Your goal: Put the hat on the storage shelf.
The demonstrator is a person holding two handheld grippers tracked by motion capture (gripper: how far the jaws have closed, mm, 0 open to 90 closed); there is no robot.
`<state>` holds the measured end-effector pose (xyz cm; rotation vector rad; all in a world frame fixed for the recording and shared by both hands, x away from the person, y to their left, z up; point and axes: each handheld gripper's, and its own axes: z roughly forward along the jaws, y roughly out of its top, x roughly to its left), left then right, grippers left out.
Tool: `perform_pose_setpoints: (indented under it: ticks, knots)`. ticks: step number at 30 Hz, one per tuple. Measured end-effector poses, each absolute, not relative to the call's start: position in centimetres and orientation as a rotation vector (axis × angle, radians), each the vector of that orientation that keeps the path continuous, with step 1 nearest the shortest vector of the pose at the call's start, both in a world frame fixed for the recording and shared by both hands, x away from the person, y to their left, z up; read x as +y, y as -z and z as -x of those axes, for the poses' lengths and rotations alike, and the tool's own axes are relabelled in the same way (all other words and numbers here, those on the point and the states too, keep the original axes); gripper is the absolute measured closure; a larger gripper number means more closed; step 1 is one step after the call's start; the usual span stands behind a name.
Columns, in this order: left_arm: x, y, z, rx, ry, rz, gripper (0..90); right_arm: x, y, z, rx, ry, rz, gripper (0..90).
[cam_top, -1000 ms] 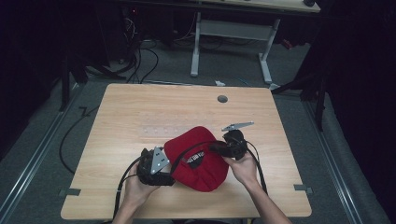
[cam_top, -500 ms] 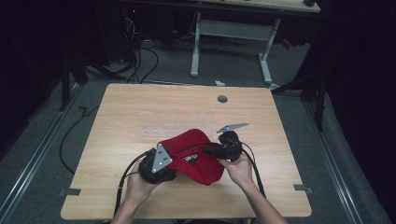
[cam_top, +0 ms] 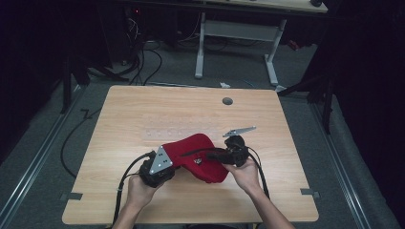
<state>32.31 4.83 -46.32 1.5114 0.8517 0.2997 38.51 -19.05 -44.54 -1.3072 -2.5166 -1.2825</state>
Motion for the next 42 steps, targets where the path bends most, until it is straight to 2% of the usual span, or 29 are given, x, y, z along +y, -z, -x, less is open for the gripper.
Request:
perform_pose_setpoints:
  ticks: [13, 28, 35, 42]
  knots:
    - [6.1, 44.7, -32.2, 0.856, -0.239, -1.475, 80.1, -19.2, 44.8, -38.9, -2.444, 1.324, 1.269, 75.7]
    - [7.5, 43.4, -32.6, 0.892, -0.192, -1.411, 80.5, -21.5, 43.0, -38.8, -2.355, 1.583, 1.394, 47.4]
    - [8.9, 42.7, -32.8, 0.928, -0.198, -1.355, 80.5, -24.4, 41.5, -38.2, -2.293, 1.795, 1.478, 44.9]
    - [10.4, 41.6, -33.0, 0.958, -0.2, -1.266, 80.5, -26.0, 42.5, -37.6, -2.364, 1.775, 1.552, 43.5]
